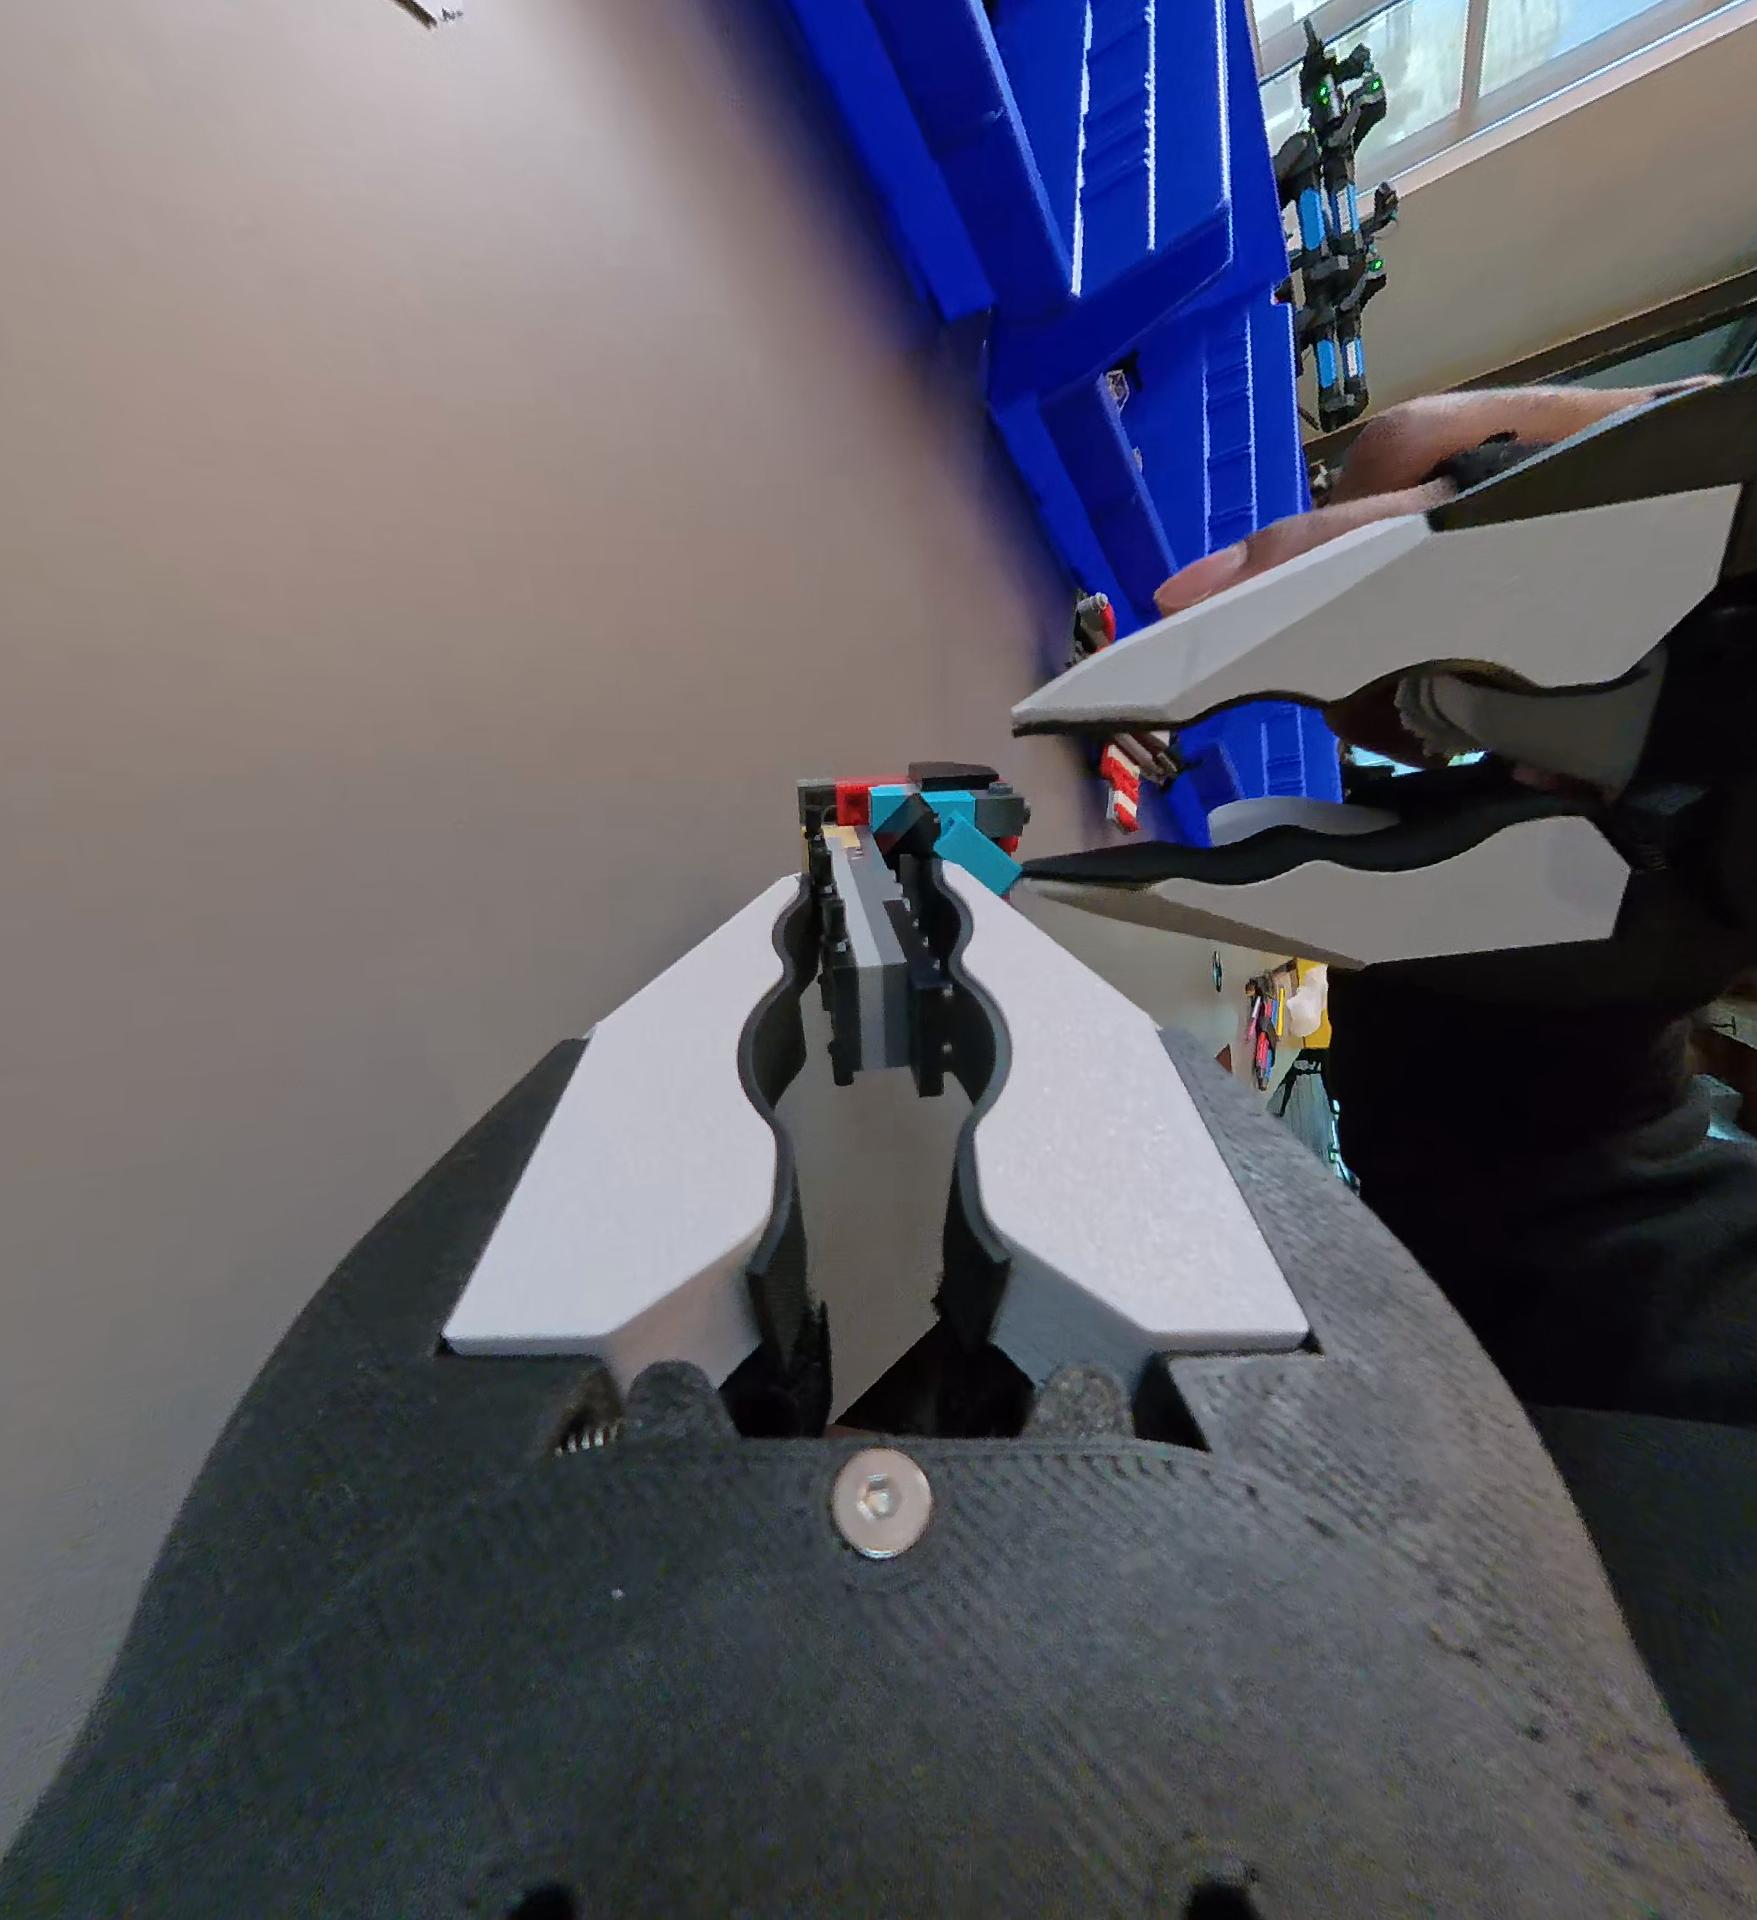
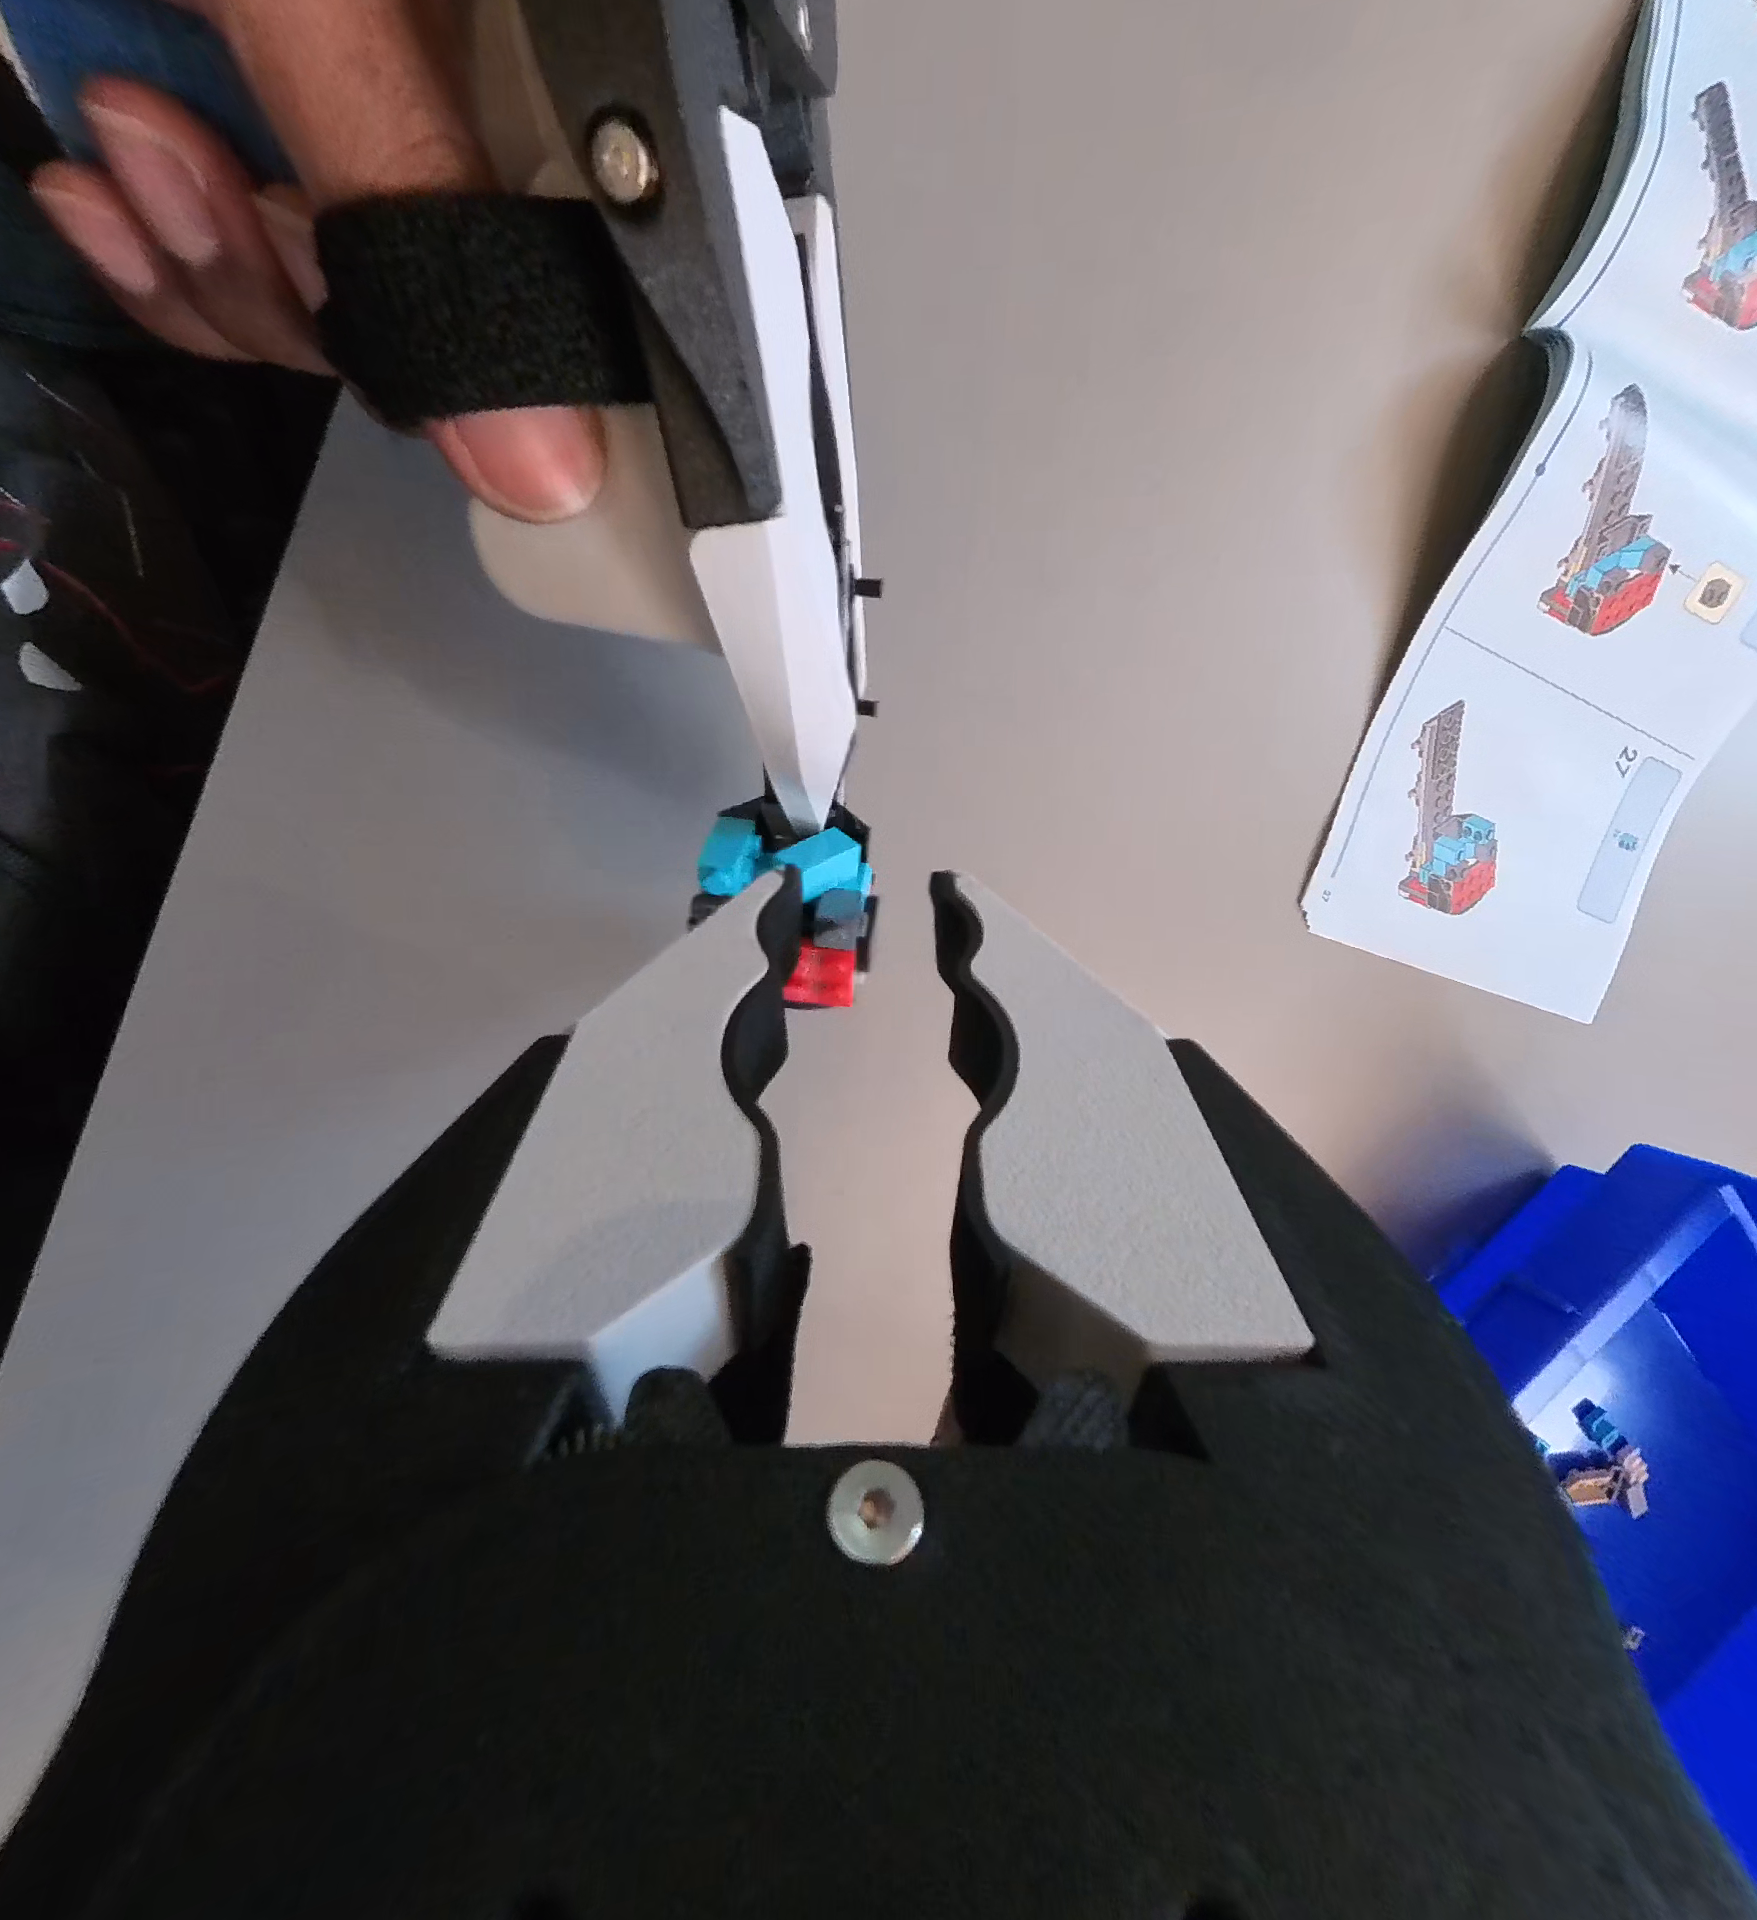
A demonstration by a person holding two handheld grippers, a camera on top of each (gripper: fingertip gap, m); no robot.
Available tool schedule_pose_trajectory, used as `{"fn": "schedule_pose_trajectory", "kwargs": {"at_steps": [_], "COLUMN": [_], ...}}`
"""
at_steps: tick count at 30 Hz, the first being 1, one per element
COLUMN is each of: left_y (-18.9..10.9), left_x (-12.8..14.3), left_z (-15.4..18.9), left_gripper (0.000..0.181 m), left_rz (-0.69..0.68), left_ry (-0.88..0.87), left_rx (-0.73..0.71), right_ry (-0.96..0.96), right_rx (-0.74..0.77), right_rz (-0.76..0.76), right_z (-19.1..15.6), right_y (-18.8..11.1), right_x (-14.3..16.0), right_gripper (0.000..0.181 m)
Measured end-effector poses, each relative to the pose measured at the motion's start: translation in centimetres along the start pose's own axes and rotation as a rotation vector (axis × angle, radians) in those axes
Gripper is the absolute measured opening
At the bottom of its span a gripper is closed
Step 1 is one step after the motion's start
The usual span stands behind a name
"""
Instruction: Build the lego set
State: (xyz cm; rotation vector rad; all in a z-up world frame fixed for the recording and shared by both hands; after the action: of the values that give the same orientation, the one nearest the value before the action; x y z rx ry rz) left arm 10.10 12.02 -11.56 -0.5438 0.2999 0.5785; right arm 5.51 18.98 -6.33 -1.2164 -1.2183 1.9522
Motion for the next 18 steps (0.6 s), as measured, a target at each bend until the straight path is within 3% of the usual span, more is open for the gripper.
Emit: {"fn": "schedule_pose_trajectory", "kwargs": {"at_steps": [18], "left_y": [-0.04], "left_x": [0.46], "left_z": [0.0], "left_gripper": [0.02], "left_rz": [-0.062], "left_ry": [0.006], "left_rx": [0.009], "right_ry": [0.001], "right_rx": [0.02], "right_rz": [0.016], "right_z": [0.26], "right_y": [-0.1], "right_x": [0.24], "right_gripper": [0.026]}}
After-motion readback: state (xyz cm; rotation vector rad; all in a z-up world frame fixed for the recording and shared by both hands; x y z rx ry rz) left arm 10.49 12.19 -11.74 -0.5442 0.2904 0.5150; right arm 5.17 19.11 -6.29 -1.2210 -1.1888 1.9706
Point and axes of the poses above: each gripper's, where its closed fingertips meet, y out along the fingers, x out of its underside, z = x × y across the jaws, the point moved 6 cm from there along -y, back along the fingers, and after that the axes turned 3 degrees about y, right-handed, at the moved point
